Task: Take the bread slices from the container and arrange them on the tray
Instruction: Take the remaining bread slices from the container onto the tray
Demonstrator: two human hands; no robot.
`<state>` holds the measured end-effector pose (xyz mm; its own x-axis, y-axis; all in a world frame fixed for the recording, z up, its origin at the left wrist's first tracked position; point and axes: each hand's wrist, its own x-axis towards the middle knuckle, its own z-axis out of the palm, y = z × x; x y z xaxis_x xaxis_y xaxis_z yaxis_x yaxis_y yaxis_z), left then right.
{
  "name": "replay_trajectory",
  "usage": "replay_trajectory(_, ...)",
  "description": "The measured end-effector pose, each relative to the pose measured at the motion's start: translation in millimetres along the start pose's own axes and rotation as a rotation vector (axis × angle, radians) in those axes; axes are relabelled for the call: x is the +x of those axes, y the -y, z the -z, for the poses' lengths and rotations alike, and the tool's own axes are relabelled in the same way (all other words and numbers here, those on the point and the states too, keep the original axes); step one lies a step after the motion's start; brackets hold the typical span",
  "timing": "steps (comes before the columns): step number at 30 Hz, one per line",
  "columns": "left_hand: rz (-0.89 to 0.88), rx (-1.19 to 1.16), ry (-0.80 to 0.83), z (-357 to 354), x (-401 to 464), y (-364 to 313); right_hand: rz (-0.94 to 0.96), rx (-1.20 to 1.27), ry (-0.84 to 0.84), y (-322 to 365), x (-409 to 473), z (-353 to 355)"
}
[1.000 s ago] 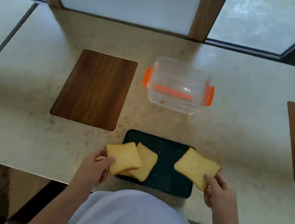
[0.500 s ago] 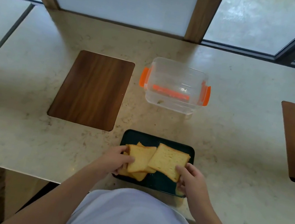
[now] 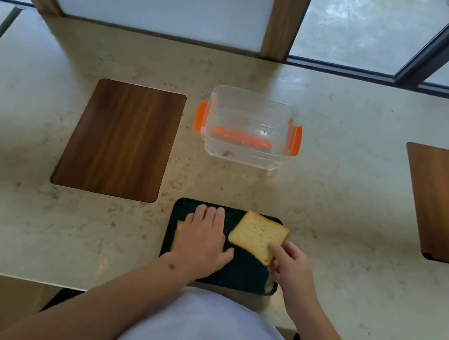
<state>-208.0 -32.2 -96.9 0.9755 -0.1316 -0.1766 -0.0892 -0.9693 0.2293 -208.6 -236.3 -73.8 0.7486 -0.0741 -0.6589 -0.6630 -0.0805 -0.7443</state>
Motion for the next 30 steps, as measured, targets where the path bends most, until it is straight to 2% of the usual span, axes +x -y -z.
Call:
replay_trajectory(6,-0.083,0.240,0.203,-17.6,9.0,-10.0,0.007,0.050,-0.018,-2.7,-1.0,5.4)
replay_trajectory(9,-0.097,0.273,0.223,-19.4,4.4,-3.1,-0.006,0.028,-0.019,-6.3,-1.3,6.6)
replay_trajectory(16,0.011,0.236,0.225,-18.1,4.1,15.4,-0.020,0.013,0.002,-10.5,0.2,15.2)
replay_trajectory(18,0.010,0.175,0.163,-15.1,4.2,13.5,-0.022,0.021,0.006,-9.5,0.2,15.7)
replay_trajectory(19,0.006,0.075,0.076,-11.7,4.8,10.2,-0.016,0.028,0.019,-8.5,0.1,15.5)
replay_trajectory(21,0.023,-0.276,-0.117,2.9,10.1,0.5,0.030,0.030,0.076,-2.9,-1.3,16.3)
replay_trajectory(22,0.020,-0.465,-0.150,12.5,13.8,-4.0,0.084,0.008,0.118,1.6,-2.5,17.5)
replay_trajectory(24,-0.082,-0.686,-0.070,33.5,22.9,-9.0,0.253,-0.113,0.199,12.3,-5.3,21.8)
replay_trajectory(26,-0.078,-0.786,0.118,51.0,31.3,-12.5,0.428,-0.300,0.220,23.3,-6.7,26.1)
replay_trajectory(28,0.183,-1.043,0.206,60.7,35.0,-14.4,0.555,-0.457,0.191,32.4,-8.9,30.2)
replay_trajectory(30,0.516,-1.383,0.123,63.0,34.3,-15.2,0.674,-0.508,0.148,40.4,-13.2,33.1)
